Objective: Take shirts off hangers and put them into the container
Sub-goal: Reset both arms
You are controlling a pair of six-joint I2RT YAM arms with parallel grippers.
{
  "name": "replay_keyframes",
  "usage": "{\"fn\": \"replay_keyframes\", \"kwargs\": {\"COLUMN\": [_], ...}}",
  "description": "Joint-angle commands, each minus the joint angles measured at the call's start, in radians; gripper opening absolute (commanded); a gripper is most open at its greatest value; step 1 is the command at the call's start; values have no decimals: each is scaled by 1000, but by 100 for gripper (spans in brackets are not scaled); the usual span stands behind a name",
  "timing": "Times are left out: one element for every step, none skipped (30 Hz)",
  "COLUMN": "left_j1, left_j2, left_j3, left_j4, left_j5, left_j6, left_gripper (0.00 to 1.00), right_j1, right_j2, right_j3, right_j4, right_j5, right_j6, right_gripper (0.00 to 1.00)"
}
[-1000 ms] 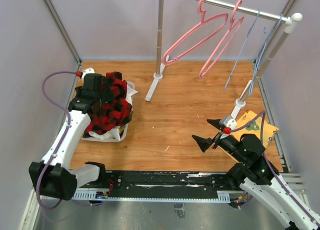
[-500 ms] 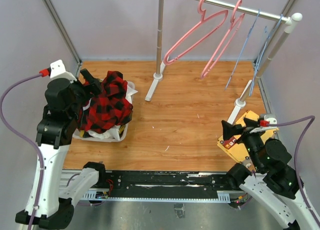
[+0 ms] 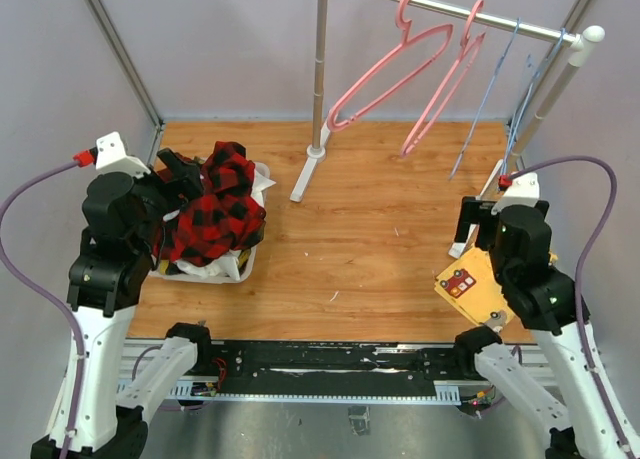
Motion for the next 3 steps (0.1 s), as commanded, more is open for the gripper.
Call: {"fn": "replay_keyframes", "kwargs": {"left_j1": [0, 0, 0], "left_j2": [-37, -42, -47], "left_j3": [-5, -5, -2], "left_j4": [2, -1, -4], "left_j5": [20, 17, 21], "left_j6": [-20, -26, -24], "left_gripper": [100, 100, 100], "right_j1": [-91, -92, -91], "right_j2": [4, -12, -33], "right_j3": [32, 18, 1], "right_j4": [-30, -20, -7], "right_j5": [-347, -367, -376], "right_j6": [-2, 5, 14], "right_gripper": [98, 98, 98]}}
